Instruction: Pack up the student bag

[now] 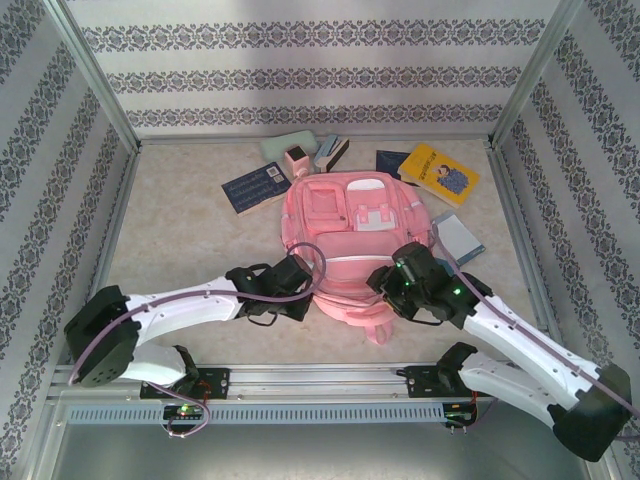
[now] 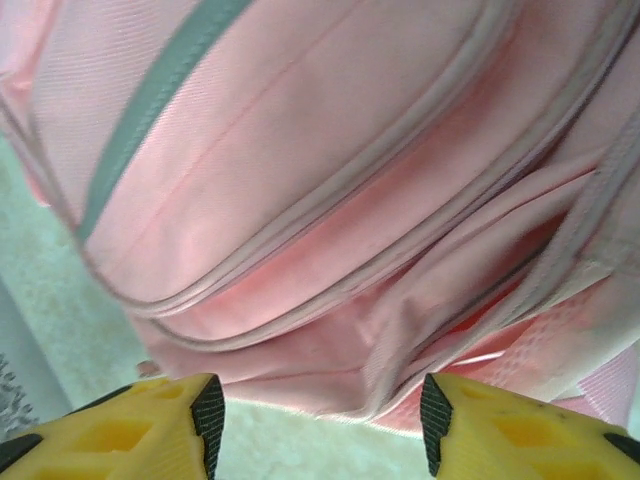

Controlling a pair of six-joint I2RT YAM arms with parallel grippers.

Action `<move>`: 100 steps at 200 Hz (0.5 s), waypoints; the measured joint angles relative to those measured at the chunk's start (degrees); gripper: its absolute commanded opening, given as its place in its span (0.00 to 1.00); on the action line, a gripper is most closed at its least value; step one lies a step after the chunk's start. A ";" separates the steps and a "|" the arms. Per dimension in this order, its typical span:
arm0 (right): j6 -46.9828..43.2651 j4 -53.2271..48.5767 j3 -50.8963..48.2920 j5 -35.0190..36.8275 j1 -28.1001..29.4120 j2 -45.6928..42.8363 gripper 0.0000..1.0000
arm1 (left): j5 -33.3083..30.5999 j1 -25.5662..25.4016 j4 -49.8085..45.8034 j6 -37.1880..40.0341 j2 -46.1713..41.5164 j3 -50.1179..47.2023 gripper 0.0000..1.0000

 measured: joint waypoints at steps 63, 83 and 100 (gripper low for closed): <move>-23.39 5.97 5.73 -2.91 2.78 6.25 0.58 | 1.68 -0.26 1.25 0.87 -4.24 -0.59 0.00; -37.86 9.92 5.64 -4.66 2.78 6.49 0.56 | 1.73 -0.26 2.01 0.87 -4.61 -1.36 0.00; -50.36 13.35 5.16 -6.16 3.21 6.29 0.56 | 1.90 -0.26 3.04 0.83 -4.74 -2.56 0.00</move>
